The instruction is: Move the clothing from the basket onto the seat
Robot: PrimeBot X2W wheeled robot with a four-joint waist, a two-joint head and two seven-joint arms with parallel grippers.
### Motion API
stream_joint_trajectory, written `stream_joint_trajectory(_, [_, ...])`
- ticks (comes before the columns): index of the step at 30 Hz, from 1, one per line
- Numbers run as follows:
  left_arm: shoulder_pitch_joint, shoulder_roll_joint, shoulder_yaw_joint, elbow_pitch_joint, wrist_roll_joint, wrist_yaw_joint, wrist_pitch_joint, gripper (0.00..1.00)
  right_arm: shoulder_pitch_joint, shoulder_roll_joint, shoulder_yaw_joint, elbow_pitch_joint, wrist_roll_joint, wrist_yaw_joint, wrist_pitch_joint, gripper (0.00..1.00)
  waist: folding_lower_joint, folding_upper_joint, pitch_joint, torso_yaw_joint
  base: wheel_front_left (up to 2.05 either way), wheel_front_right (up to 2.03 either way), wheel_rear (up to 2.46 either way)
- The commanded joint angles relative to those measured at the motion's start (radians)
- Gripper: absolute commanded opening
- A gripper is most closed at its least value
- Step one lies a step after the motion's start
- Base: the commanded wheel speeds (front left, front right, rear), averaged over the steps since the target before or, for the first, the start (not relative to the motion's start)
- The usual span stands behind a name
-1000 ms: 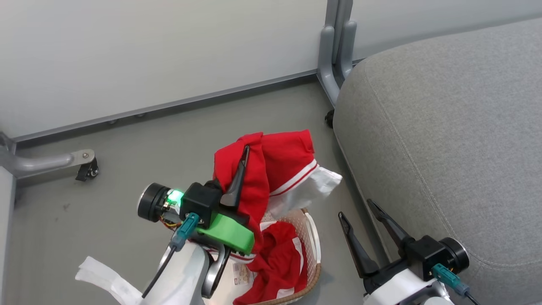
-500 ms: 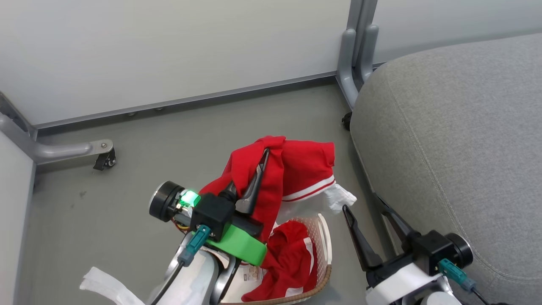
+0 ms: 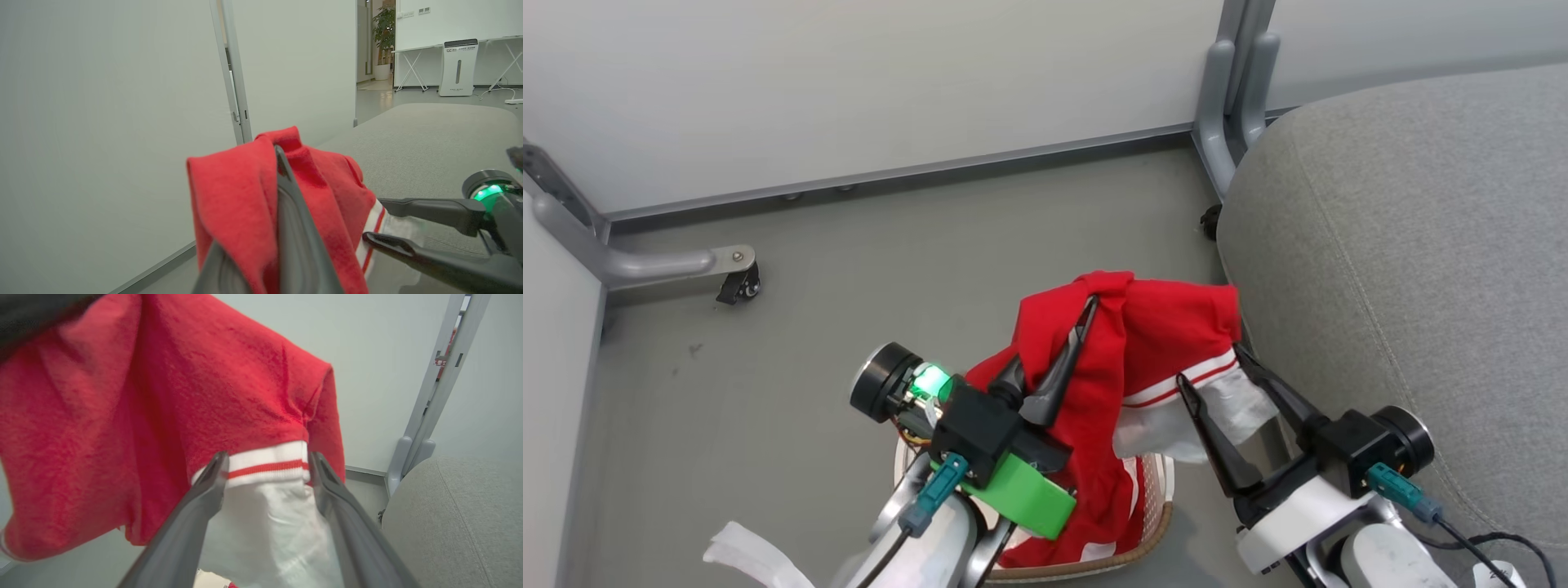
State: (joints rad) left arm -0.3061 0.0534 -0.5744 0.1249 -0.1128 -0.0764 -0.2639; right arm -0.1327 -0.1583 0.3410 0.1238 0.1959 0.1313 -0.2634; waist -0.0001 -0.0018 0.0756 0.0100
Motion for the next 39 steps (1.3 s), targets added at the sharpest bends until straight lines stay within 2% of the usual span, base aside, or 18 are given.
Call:
stream_joint_trajectory(1, [-0.015,-0.001,-0.004,-0.012,0.002,0.001,-0.001,0.0,-0.015,-0.02,0.003,0.002,0.014,-0.001,-0.002,1.0,0.0001,0.0018,0.013,0.009,0.0,0.0,0.0])
stream_joint_trajectory(12, [-0.028,-0.002,-0.049,-0.035,-0.01,0.005,-0.001,0.0,-0.082,-0.124,0.214,0.002,0.217,-0.001,-0.002,1.0,0.0001,0.0018,0.028,0.022,0.0,0.0,0.0])
stream_joint_trajectory(21, [-0.033,-0.003,-0.069,-0.031,-0.035,0.001,-0.001,0.0,-0.111,-0.134,0.292,-0.019,0.272,-0.001,-0.002,1.0,0.0001,0.0018,0.029,0.021,0.0,0.0,0.0])
stream_joint_trajectory(22, [-0.035,-0.003,-0.071,-0.03,-0.037,-0.001,-0.001,0.0,-0.112,-0.137,0.305,-0.015,0.273,-0.001,-0.002,0.96,0.0001,0.0018,0.029,0.019,0.0,0.0,0.0])
stream_joint_trajectory(23, [-0.036,-0.003,-0.072,-0.03,-0.038,-0.001,-0.001,0.0,-0.115,-0.139,0.312,-0.013,0.275,-0.001,-0.002,0.78,0.0001,0.0018,0.029,0.019,0.0,0.0,0.0])
stream_joint_trajectory(24, [-0.038,-0.003,-0.075,-0.029,-0.041,-0.001,-0.001,0.0,-0.12,-0.139,0.318,-0.013,0.279,-0.001,-0.002,0.49,0.0001,0.0018,0.03,0.017,0.0,0.0,0.0])
stream_joint_trajectory(25, [-0.039,-0.003,-0.077,-0.028,-0.042,-0.001,-0.001,0.0,-0.122,-0.14,0.322,-0.012,0.282,-0.001,-0.002,0.35,0.0001,0.0018,0.031,0.017,0.0,0.0,0.0])
stream_joint_trajectory(26, [-0.04,-0.003,-0.079,-0.026,-0.042,-0.001,-0.001,0.0,-0.126,-0.144,0.333,-0.011,0.279,-0.001,-0.002,0.0,0.0001,0.0018,0.032,0.016,0.0,0.0,0.0])
stream_joint_trajectory(39, [-0.052,-0.001,-0.08,0.014,-0.044,0.013,-0.001,0.0,-0.122,-0.152,0.336,-0.025,0.27,-0.001,-0.002,0.0,0.0001,0.0018,0.046,0.004,0.0,0.0,0.0])
